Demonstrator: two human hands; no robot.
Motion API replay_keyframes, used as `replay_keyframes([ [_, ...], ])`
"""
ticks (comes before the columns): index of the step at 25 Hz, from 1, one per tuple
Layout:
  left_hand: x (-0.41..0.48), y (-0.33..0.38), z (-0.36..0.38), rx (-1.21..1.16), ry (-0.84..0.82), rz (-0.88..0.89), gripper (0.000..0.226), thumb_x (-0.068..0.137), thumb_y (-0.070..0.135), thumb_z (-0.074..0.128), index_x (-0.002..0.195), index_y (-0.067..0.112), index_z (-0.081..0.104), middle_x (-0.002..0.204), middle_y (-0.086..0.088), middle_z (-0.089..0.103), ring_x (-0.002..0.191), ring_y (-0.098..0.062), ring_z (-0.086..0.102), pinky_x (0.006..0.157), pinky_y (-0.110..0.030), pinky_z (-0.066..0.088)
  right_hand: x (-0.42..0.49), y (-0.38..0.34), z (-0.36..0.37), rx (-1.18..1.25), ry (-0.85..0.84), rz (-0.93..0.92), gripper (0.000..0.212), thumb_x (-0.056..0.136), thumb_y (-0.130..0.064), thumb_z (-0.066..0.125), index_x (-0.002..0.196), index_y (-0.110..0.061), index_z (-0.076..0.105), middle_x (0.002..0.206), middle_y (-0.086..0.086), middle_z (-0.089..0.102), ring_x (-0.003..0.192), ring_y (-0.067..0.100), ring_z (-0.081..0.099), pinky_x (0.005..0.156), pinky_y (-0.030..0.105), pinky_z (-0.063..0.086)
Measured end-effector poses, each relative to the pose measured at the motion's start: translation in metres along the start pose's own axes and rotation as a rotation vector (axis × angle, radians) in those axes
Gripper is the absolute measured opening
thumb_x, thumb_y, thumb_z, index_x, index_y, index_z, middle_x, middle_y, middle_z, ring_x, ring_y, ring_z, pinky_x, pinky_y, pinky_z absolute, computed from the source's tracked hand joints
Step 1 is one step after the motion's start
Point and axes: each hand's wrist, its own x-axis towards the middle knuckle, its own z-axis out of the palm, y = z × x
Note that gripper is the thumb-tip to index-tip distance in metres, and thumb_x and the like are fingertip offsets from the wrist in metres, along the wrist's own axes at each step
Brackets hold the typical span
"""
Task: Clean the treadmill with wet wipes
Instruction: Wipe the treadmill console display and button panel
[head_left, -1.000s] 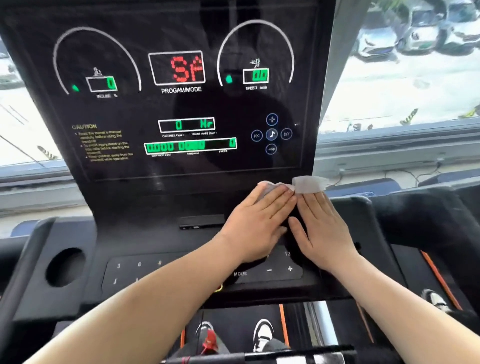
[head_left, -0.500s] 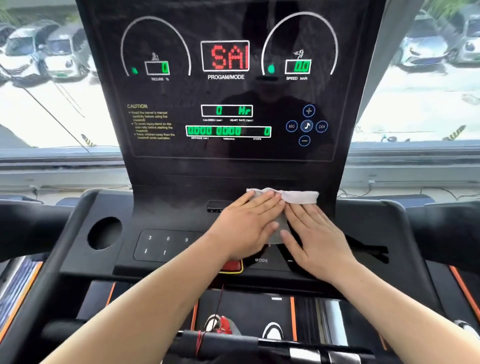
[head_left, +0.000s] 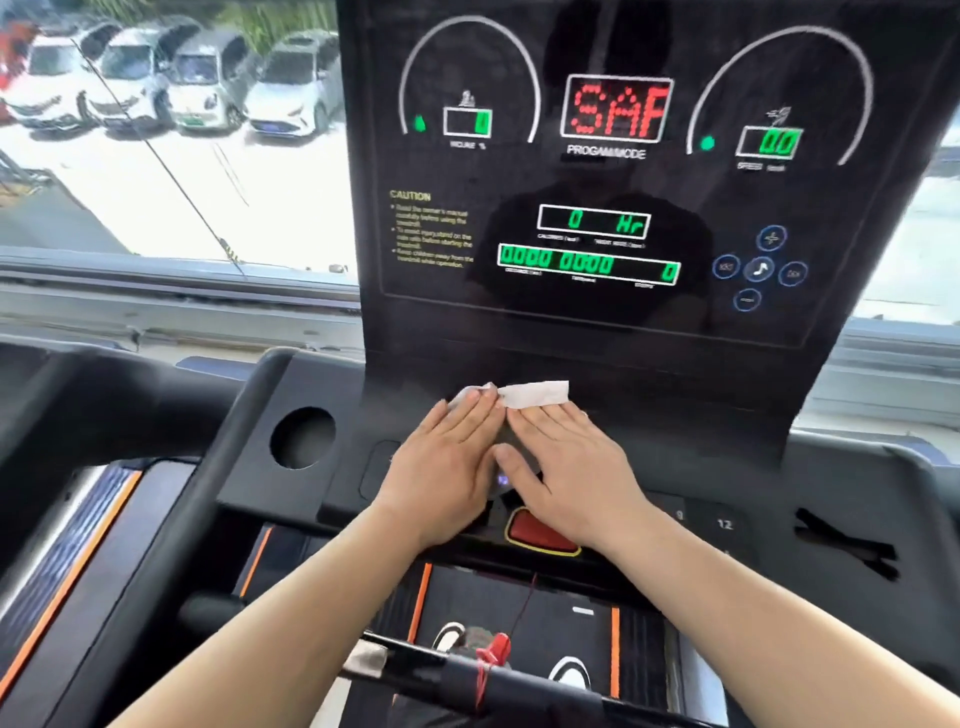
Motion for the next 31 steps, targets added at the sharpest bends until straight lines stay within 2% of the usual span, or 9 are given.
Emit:
replay_keyframes([
  [8, -0.024, -0.096, -0.014, -0.001, -0.073, -0.211, 0.064, 0.104, 0.048, 0.002, 0.161, 0.021, -0.01, 0.166, 0.005, -0.024, 0.152, -0.01, -0.025, 0.127, -0.038, -0.005, 0.055, -0.098, 0.041, 0.002, -0.071, -0.043, 0.077, 0.102, -0.064, 0.021, 0.16, -0.015, 0.031, 0.167, -0.002, 0.028, 0.156, 0.016, 0.016, 0.128, 0.04, 0.012],
  [11, -0.028, -0.109, -0.015, -0.005, -0.064, -0.207, 0.063, 0.105, 0.047, 0.002, 0.161, 0.019, -0.01, 0.167, 0.003, -0.023, 0.152, -0.01, -0.026, 0.127, -0.038, -0.009, 0.061, -0.109, 0.043, 0.05, -0.088, -0.038, 0.073, 0.102, -0.061, 0.02, 0.161, -0.018, 0.029, 0.168, -0.007, 0.024, 0.156, 0.012, 0.014, 0.129, 0.036, 0.007],
  [13, -0.039, -0.108, -0.012, -0.001, -0.058, -0.169, 0.067, 0.103, 0.049, 0.003, 0.162, 0.016, 0.0, 0.169, 0.0, -0.013, 0.154, -0.013, -0.019, 0.126, -0.036, -0.009, 0.05, -0.104, 0.043, 0.042, -0.13, -0.046, 0.072, 0.103, -0.063, 0.017, 0.161, -0.021, 0.03, 0.168, -0.009, 0.026, 0.155, 0.008, 0.016, 0.128, 0.036, 0.015],
  [16, -0.049, -0.093, -0.001, 0.009, -0.056, 0.013, 0.07, 0.104, 0.05, 0.013, 0.16, 0.009, 0.02, 0.169, -0.007, 0.006, 0.157, -0.021, 0.002, 0.126, -0.039, 0.004, 0.019, -0.086, 0.037, 0.021, -0.138, 0.017, 0.072, 0.105, -0.064, 0.012, 0.156, -0.023, 0.04, 0.161, -0.01, 0.04, 0.15, 0.008, 0.029, 0.124, 0.035, 0.024],
  [18, -0.037, -0.082, -0.002, 0.015, -0.053, 0.088, 0.072, 0.104, 0.052, 0.012, 0.16, 0.009, 0.02, 0.169, -0.008, 0.006, 0.157, -0.022, 0.001, 0.126, -0.038, 0.002, 0.002, -0.069, 0.028, -0.007, -0.121, 0.09, 0.075, 0.103, -0.065, 0.007, 0.154, -0.024, 0.044, 0.158, -0.01, 0.044, 0.148, 0.008, 0.034, 0.124, 0.033, 0.025],
  [24, -0.033, 0.005, 0.004, -0.013, -0.144, -0.048, 0.08, 0.102, 0.055, 0.01, 0.159, -0.001, 0.001, 0.166, -0.021, -0.012, 0.155, -0.032, -0.018, 0.127, -0.045, -0.001, -0.053, -0.025, 0.007, 0.051, -0.109, 0.256, 0.07, 0.101, -0.062, 0.012, 0.156, -0.029, 0.04, 0.161, -0.015, 0.037, 0.151, 0.003, 0.027, 0.125, 0.024, 0.016],
  [26, -0.024, 0.051, 0.014, -0.055, -0.162, 0.009, 0.077, 0.102, 0.049, 0.014, 0.159, -0.002, 0.008, 0.166, -0.024, -0.001, 0.156, -0.035, -0.008, 0.127, -0.047, 0.004, -0.063, -0.005, 0.0, 0.062, -0.107, 0.293, 0.072, 0.1, -0.062, 0.01, 0.156, -0.029, 0.041, 0.16, -0.015, 0.039, 0.15, 0.002, 0.028, 0.125, 0.025, 0.019],
  [29, -0.004, 0.109, 0.021, -0.114, -0.086, 0.172, 0.071, 0.098, 0.043, 0.018, 0.157, 0.004, 0.031, 0.163, -0.017, 0.029, 0.155, -0.029, 0.018, 0.126, -0.045, 0.015, -0.084, 0.036, -0.019, 0.083, -0.114, 0.34, 0.077, 0.097, -0.065, 0.004, 0.157, -0.03, 0.039, 0.16, -0.017, 0.039, 0.148, 0.0, 0.028, 0.124, 0.022, 0.017],
  [31, 0.008, 0.123, 0.02, -0.082, -0.123, 0.225, 0.073, 0.099, 0.047, 0.01, 0.161, 0.01, 0.019, 0.169, -0.009, 0.013, 0.157, -0.021, 0.004, 0.128, -0.04, 0.006, -0.103, 0.063, -0.032, 0.089, -0.113, 0.393, 0.074, 0.1, -0.063, 0.006, 0.158, -0.028, 0.035, 0.162, -0.016, 0.034, 0.151, 0.001, 0.023, 0.123, 0.019, 0.012],
])
